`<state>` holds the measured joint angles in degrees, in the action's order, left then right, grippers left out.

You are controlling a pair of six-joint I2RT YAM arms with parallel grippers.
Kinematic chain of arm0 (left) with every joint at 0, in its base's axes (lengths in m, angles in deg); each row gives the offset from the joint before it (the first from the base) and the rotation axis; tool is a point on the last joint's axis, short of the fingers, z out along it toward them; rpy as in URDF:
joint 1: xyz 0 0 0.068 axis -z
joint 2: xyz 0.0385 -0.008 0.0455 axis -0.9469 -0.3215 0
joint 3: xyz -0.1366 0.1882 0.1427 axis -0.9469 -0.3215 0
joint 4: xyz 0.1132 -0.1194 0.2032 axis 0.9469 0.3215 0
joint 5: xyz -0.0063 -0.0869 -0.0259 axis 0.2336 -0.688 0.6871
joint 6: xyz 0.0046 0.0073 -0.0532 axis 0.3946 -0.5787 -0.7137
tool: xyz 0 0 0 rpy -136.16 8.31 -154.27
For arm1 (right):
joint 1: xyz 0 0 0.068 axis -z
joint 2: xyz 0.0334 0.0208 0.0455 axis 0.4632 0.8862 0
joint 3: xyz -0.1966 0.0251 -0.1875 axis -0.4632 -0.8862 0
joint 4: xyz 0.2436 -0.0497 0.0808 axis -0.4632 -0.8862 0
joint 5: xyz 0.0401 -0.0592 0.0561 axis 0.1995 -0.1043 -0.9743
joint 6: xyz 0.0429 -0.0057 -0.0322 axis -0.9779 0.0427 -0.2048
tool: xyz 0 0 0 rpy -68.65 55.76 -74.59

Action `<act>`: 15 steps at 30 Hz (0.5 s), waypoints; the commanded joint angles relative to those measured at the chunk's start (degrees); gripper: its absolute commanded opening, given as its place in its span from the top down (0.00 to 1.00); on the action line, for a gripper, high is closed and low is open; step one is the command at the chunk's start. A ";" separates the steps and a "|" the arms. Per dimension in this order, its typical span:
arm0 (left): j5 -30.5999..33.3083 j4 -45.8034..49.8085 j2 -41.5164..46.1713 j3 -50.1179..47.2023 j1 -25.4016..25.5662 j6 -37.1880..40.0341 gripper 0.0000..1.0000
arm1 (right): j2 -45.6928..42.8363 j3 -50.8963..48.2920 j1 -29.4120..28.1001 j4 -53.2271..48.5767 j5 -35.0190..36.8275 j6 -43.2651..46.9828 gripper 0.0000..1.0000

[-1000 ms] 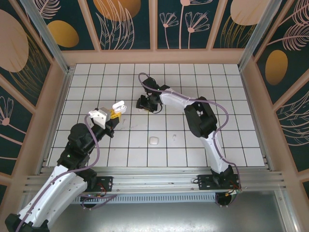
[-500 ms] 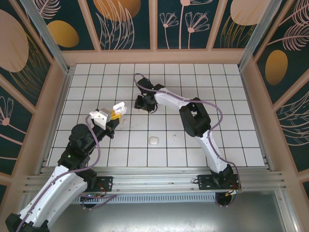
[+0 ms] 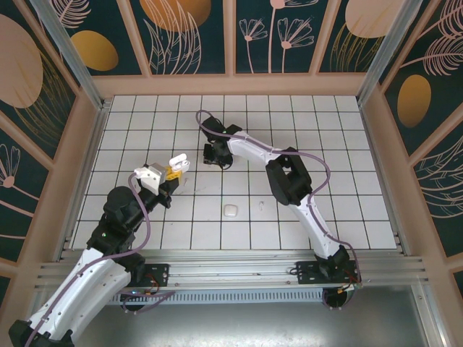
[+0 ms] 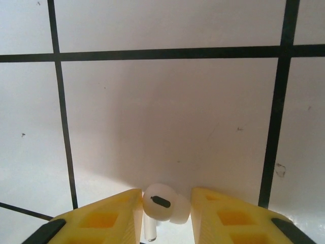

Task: Insert the wireless bluetooth earbuds into the charging case

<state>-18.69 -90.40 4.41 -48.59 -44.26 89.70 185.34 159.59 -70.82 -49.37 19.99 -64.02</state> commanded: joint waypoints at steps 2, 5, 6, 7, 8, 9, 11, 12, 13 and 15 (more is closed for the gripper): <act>-0.21 -2.50 0.40 -0.90 -0.26 -0.86 1.00 | 2.18 1.00 -0.99 -3.12 2.85 2.94 0.72; -0.38 -2.91 0.02 -1.08 -0.26 -1.01 1.00 | 0.29 -1.13 -0.89 -3.21 4.39 4.65 0.73; -0.54 -3.02 -0.09 -1.09 -0.29 -1.15 1.00 | -0.44 -1.98 -0.82 -3.11 4.74 5.20 0.73; -0.77 -3.09 -0.40 -1.09 -0.26 -1.12 1.00 | -1.39 -3.23 -0.65 -2.74 5.03 5.84 0.74; -0.91 -3.20 -0.72 -1.03 -0.29 -1.13 1.00 | -2.42 -4.61 -0.40 -2.27 5.15 6.54 0.73; -1.07 -3.22 -1.00 -0.94 -0.26 -1.14 1.00 | -3.35 -5.79 -0.17 -1.94 5.15 7.02 0.74; -1.68 -3.39 -1.83 -0.65 -0.27 -1.30 1.00 | -5.46 -8.78 0.55 -1.25 5.15 7.89 0.74; -1.94 -3.52 -2.15 -0.65 -0.31 -1.38 1.00 | -6.49 -10.21 0.91 -0.82 5.05 8.31 0.74; -2.19 -3.79 -2.61 -0.50 -0.26 -1.65 1.00 | -7.62 -12.01 1.48 -0.15 4.78 8.80 0.73; -3.11 -4.70 -3.43 -0.65 -0.26 -2.27 1.00 | -9.89 -15.94 2.68 1.31 3.88 9.71 0.74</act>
<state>-19.89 -91.18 1.50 -49.09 -44.26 88.82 178.52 148.12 -70.16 -46.42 22.79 -57.11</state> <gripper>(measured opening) 0.113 0.265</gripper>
